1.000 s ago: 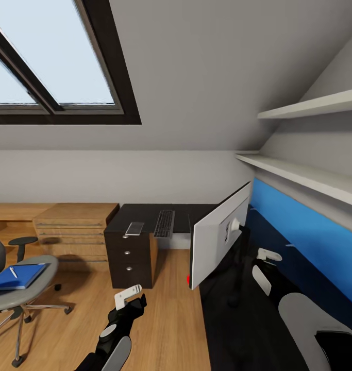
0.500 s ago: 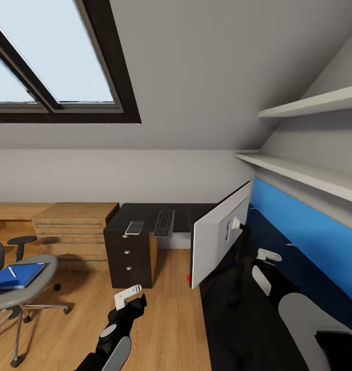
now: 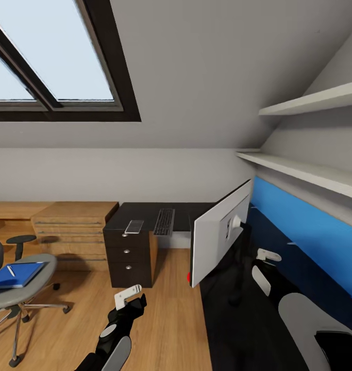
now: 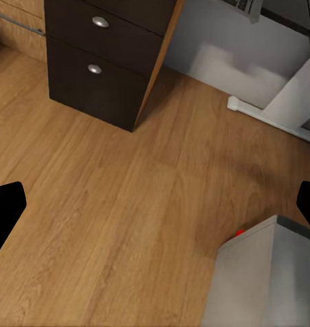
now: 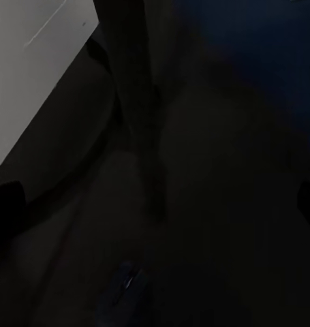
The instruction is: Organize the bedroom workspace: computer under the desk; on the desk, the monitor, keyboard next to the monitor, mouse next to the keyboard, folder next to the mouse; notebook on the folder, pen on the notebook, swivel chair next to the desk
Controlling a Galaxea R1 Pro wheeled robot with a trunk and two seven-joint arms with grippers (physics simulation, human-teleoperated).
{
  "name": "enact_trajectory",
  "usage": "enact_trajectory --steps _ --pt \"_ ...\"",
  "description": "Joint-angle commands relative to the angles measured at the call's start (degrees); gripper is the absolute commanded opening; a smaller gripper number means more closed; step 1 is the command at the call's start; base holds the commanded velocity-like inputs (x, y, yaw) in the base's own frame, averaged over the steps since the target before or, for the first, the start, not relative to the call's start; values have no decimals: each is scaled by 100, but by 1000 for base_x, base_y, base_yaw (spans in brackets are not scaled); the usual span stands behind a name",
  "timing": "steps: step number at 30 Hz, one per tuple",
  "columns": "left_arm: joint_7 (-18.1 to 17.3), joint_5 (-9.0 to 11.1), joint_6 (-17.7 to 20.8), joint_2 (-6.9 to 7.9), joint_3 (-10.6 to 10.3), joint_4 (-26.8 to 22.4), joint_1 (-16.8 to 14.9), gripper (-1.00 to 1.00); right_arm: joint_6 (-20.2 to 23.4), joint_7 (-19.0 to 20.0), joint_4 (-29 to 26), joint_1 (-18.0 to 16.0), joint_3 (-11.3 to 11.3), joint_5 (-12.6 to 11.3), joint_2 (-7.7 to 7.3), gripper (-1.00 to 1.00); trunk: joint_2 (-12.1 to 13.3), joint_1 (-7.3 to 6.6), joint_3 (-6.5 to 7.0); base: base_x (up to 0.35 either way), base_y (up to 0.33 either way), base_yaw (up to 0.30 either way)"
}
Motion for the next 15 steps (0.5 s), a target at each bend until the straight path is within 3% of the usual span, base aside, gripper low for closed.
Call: enact_trajectory --steps 1,9,15 --pt "42 19 19 5 -10 -40 -5 100 34 -25 -12 -3 39 -23 -3 100 -50 24 -29 0 0 0" --pt "69 24 22 22 13 -252 -5 100 34 -28 -10 -3 93 -29 -6 100 -371 200 -172 0 0 0" --pt "532 39 29 15 -5 -313 -6 100 40 -28 4 -1 115 -30 2 100 -612 332 -280 0 0 0"
